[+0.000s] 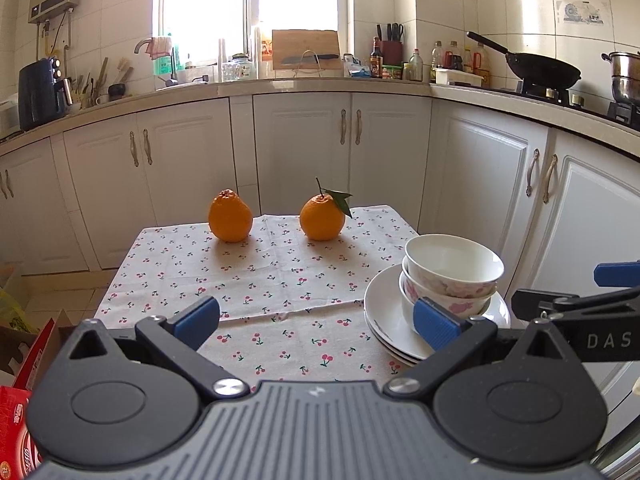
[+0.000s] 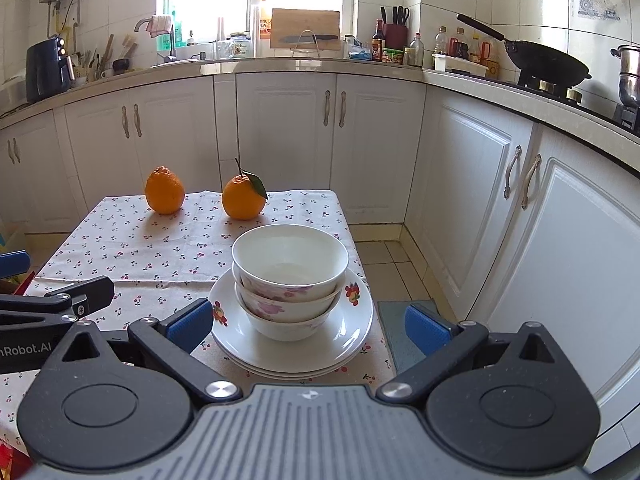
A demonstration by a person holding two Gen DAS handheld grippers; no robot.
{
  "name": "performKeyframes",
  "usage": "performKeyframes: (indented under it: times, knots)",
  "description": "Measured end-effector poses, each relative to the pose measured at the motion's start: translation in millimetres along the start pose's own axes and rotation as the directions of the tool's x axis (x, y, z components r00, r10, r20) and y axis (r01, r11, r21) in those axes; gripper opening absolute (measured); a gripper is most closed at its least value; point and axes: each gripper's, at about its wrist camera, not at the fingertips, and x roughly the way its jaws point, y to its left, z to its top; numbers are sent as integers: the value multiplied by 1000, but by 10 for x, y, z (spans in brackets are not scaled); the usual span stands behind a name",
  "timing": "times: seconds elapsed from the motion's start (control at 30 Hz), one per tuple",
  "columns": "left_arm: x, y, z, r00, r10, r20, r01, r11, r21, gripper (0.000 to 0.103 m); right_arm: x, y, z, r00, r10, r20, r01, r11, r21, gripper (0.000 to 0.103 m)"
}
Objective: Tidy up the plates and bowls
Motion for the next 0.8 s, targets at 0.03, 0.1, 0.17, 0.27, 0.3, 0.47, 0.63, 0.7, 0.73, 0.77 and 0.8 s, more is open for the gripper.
performKeyframes:
  times: [0.03, 0.1, 0.17, 0.27, 0.3, 0.47, 0.63, 0.7, 0.73, 0.77, 0.8]
  knots:
    - [-4, 2, -2, 1000, 0, 1, 0, 1000, -1, 102, -1, 1, 1, 1000, -2, 1, 2, 1000, -1, 103]
    - [-6, 3, -1, 1000, 0, -1, 0, 1000, -4, 102, -4, 3, 3, 1000, -2, 2, 2, 1000, -3, 103]
    - [-9, 3, 8, 1000, 1, 1, -1, 1000, -5, 102, -8, 5, 5, 1000, -2, 4, 2, 1000, -3, 103]
    - [-11, 2, 5, 1000, 1, 1, -1, 1000, -5, 102, -9, 1, 7, 1000, -1, 3, 1, 1000, -1, 103]
    - [-10, 4, 8, 1000, 1, 0, -1, 1000, -6, 102, -8, 2, 8, 1000, -2, 3, 2, 1000, -1, 103]
    - [-5, 8, 16, 1000, 3, -2, -3, 1000, -9, 102, -8, 6, 13, 1000, -3, 3, 3, 1000, -4, 103]
    - [9, 6, 14, 1000, 6, -6, -6, 1000, -9, 102, 11, 4, 13, 1000, -3, -4, 3, 1000, -6, 103]
    - [13, 3, 13, 1000, 6, -7, -7, 1000, -10, 102, 18, 5, 12, 1000, -5, -5, 5, 1000, -9, 103]
    - [15, 1, 12, 1000, 7, -7, -7, 1000, -10, 102, 18, 6, 13, 1000, -6, -6, 6, 1000, -10, 103]
    - [17, 0, 12, 1000, 7, -8, -7, 1000, -9, 102, 19, 8, 13, 1000, -7, -5, 7, 1000, -11, 103]
    - [16, 1, 12, 1000, 7, -7, -7, 1000, -9, 102, 22, 10, 13, 1000, -8, -4, 8, 1000, -11, 103]
